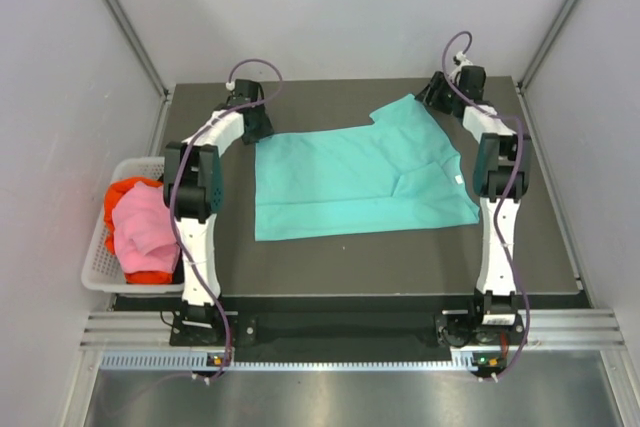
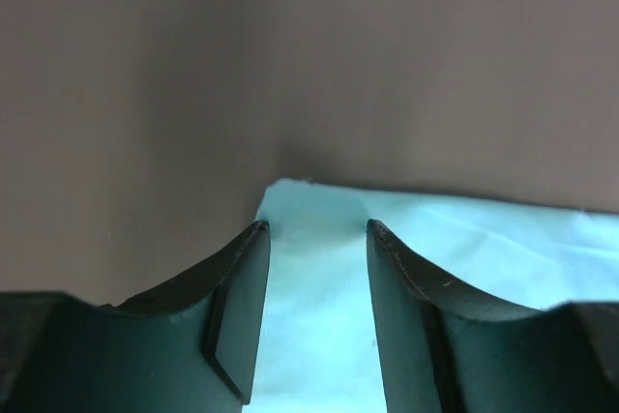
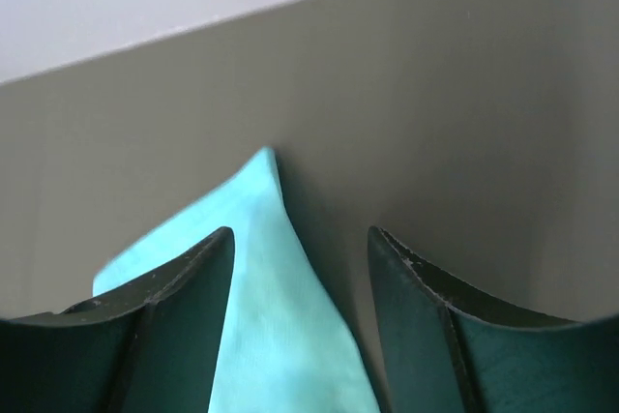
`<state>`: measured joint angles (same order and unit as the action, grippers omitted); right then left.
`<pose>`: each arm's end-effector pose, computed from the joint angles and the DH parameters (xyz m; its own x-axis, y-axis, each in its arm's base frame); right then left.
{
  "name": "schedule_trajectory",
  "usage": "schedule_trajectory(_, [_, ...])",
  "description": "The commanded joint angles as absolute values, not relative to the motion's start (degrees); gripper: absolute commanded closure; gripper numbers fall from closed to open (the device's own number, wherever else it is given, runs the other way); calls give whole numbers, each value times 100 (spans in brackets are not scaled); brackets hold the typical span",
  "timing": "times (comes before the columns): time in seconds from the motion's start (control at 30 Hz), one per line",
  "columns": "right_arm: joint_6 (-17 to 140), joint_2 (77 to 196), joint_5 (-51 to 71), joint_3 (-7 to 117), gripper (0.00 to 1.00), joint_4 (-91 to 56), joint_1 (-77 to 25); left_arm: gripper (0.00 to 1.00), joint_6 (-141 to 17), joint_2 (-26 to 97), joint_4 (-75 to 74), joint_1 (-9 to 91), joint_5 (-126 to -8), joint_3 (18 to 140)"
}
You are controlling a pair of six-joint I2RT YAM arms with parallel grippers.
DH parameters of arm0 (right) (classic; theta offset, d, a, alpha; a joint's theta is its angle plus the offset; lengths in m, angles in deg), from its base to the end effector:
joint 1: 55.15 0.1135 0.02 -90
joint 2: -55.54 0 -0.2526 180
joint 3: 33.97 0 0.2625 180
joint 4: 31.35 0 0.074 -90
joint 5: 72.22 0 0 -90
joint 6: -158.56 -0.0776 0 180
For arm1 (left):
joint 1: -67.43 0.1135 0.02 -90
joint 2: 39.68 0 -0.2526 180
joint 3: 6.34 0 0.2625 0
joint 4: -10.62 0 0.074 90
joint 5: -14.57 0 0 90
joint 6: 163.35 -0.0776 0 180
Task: Fold and stack the t-shirts
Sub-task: Fold the tshirt
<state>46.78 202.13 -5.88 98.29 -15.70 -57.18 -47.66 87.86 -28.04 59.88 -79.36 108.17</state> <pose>0.6116 0.0095 0.1151 -0.5806 0.3606 -0.7300 -0.1072 0.8549 0.5076 0.5197 -0.0635 0.1358 -0.7395 -0.3382 -0.5820 -0.2570 0.9410 -0.2203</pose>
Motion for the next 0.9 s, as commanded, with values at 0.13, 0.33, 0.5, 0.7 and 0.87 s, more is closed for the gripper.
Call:
schedule_trajectory(0.13, [3965,20899,-805,10922,41,-2095,-5700,50,-4900,9206,-2588,6137,-8123,11418])
schedule_trajectory(0.33, [3569,21049,-1122,10923,41,-2227,-5709,50,-4935,9391,-2474,6207,-7896,11472])
schedule_trajectory(0.5, [3771,20997,-1166,10914,43,-2008,-5700,52,-5006,9391,-2395,6225,-7675,11401])
schedule_trajectory(0.7, [4043,20839,-1324,10730,46,-1902,-5700,65,-4988,9303,-2333,6225,-7359,11305])
schedule_trajectory(0.87, [4149,20794,-1350,10712,65,-1928,-5709,97,-4997,9286,-2342,6225,-7192,11357])
